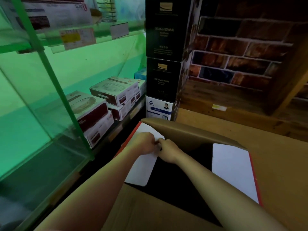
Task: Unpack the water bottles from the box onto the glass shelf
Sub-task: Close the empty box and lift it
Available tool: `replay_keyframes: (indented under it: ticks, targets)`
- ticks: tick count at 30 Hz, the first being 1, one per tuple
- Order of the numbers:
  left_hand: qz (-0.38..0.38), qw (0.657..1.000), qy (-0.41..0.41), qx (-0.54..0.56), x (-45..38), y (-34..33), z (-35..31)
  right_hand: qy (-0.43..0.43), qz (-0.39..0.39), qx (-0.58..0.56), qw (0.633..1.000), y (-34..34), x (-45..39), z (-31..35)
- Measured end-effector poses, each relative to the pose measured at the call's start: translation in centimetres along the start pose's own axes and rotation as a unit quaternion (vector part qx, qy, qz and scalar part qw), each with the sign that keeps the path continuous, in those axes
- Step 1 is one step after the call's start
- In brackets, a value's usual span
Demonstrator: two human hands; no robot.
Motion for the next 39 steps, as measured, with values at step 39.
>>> replay_keyframes:
  ticks: [39]
  targets:
    - [-0.108,0.977,-0.181,0.043,-5.5,-6.0,-20.0,-0.216,-0.274,-0.323,0.88,9.8,8.9,-20.3]
Point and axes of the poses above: each hand's wrist, its own x-axis away from the middle knuckle, its own y-axis out of the back of the hand, z = x × y, the point moved 1 cm from there along -x, towards the middle knuckle, and after that the axes turned 15 degrees about z, right-handed, at the moved point
